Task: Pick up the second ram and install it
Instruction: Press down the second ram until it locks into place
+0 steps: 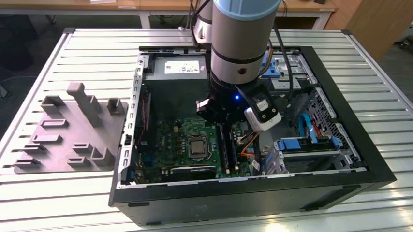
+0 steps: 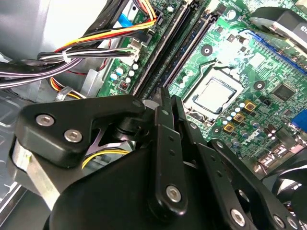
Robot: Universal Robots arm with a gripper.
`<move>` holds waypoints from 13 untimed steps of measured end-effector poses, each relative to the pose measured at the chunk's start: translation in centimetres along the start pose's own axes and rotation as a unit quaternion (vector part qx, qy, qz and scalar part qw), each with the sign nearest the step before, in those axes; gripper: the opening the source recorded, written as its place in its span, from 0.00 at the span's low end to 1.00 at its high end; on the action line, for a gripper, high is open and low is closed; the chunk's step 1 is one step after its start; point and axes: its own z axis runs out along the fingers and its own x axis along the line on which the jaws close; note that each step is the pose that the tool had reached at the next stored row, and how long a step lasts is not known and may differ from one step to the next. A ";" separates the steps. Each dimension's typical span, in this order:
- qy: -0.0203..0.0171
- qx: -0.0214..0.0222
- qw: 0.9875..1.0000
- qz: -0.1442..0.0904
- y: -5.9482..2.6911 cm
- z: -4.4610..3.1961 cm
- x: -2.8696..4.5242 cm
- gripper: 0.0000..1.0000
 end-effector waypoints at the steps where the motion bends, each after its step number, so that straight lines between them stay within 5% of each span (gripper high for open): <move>1: 0.000 0.000 1.000 0.000 0.00 0.00 0.00 0.19; 13: 0.000 0.000 1.000 0.000 0.00 -0.02 0.00 0.10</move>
